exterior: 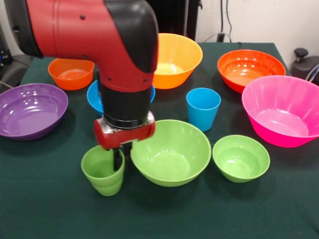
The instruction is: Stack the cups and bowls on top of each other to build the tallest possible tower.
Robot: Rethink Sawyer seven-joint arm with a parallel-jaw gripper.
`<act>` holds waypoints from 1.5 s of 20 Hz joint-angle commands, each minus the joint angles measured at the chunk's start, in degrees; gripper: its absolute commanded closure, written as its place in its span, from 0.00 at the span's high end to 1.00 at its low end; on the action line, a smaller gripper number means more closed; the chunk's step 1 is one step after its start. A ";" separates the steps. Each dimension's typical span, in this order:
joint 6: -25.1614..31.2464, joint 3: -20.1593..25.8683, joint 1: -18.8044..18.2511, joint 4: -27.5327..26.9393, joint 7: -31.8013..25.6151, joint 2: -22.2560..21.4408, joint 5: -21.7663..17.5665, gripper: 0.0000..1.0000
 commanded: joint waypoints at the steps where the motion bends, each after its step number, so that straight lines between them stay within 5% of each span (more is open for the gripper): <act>1: -2.98 0.59 1.80 1.16 5.19 2.48 0.77 0.00; 17: -3.91 -2.18 3.83 1.16 6.76 3.85 2.76 0.00; 30: -12.69 0.36 2.28 -2.87 2.85 6.21 1.44 0.00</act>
